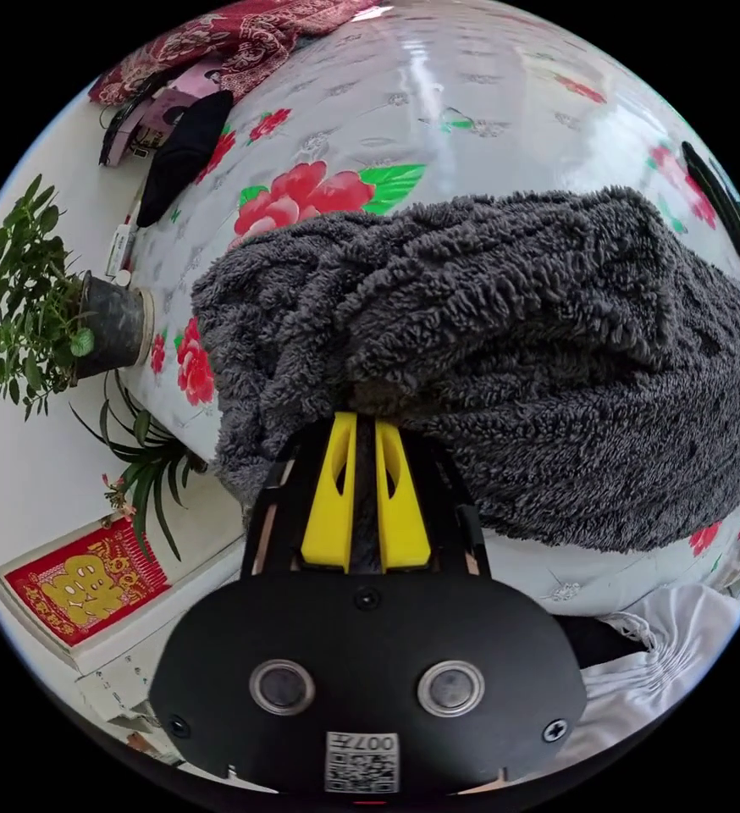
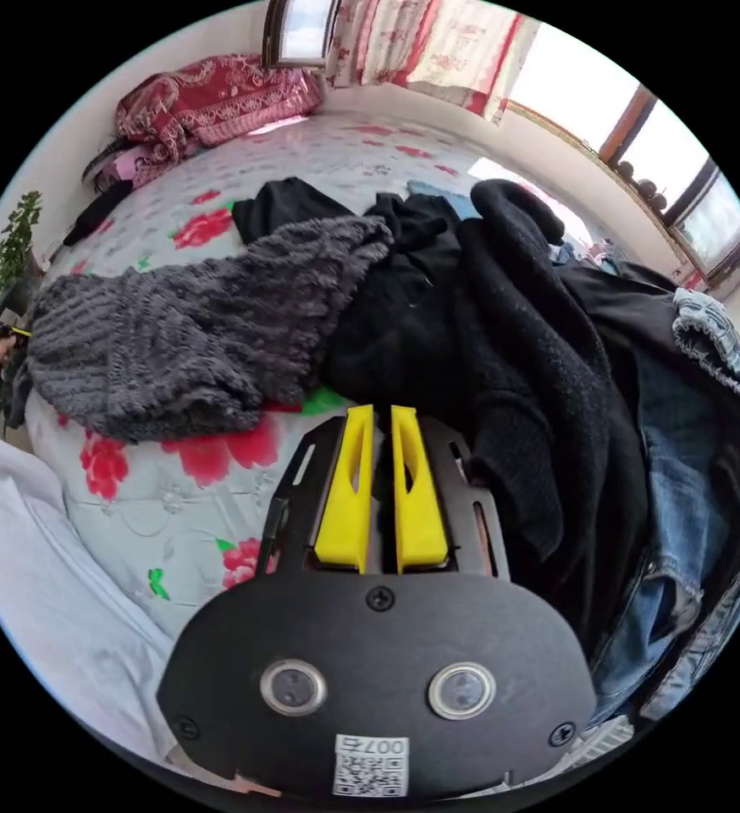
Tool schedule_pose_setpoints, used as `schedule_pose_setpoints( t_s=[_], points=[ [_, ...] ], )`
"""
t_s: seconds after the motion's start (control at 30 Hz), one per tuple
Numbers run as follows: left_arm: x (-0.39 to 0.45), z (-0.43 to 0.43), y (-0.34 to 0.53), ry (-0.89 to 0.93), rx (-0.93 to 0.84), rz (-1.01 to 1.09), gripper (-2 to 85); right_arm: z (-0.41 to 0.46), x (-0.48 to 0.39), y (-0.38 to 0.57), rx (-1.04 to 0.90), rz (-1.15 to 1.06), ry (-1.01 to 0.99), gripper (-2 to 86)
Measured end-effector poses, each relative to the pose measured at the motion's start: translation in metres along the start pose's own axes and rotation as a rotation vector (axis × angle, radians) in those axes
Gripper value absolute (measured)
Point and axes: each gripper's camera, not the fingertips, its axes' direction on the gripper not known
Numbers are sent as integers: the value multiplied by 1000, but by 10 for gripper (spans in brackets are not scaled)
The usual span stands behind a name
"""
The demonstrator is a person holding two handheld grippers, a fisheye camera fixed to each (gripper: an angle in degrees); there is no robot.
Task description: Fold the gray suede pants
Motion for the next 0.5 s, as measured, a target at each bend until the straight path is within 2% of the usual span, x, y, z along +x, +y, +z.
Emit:
schedule_pose_setpoints(
  t_s=[0.1,0.17,0.27,0.33,0.4,0.5],
  points=[
    [-25,3,-10,16,85,34,30,-51,-67,-2,182,36,-185,74],
    [-36,4,-18,0,132,79,33,-62,-115,-15,208,-1,-262,93],
    [-64,1,-24,63,212,104,47,-52,-187,-48,151,-43,-300,105],
    [-94,-12,-5,153,313,110,70,-21,-224,-69,10,-68,-270,95],
    [-124,-23,31,231,422,92,89,2,-231,-71,-111,-26,-222,75],
    [-186,-21,110,333,542,-39,97,-23,-209,-52,-66,100,-176,45]
  ],
)
